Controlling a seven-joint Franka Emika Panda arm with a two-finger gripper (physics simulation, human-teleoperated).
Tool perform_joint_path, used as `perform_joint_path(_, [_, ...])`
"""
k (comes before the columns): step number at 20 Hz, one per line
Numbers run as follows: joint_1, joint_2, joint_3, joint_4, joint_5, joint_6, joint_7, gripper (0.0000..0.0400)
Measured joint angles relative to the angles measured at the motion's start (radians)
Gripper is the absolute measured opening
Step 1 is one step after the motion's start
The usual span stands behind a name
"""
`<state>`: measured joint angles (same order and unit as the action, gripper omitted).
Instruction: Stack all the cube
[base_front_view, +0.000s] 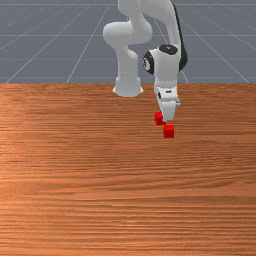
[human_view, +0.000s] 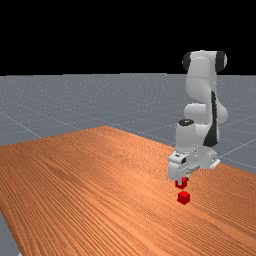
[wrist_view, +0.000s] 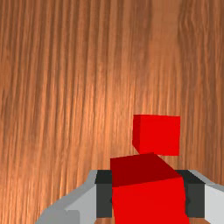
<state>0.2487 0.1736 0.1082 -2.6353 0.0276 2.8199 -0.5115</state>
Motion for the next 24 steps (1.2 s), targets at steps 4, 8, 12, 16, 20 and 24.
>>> perform_joint_path(4, [-0.004,0.020,0.014,-0.008,0.016,0.053,-0.010,0.0199])
perform_joint_path(8, [0.019,0.030,0.015,0.007,0.004,0.047,0.027,0.0199])
perform_joint_path(12, [0.034,0.079,0.011,0.041,-0.012,0.044,0.044,0.0193])
perform_joint_path(16, [0.065,0.091,-0.021,0.031,-0.050,0.118,0.080,0.0192])
perform_joint_path(20, [0.054,0.017,-0.007,0.015,-0.039,0.062,0.074,0.0192])
perform_joint_path(24, [0.036,0.018,0.011,0.057,-0.003,-0.018,0.035,0.0192])
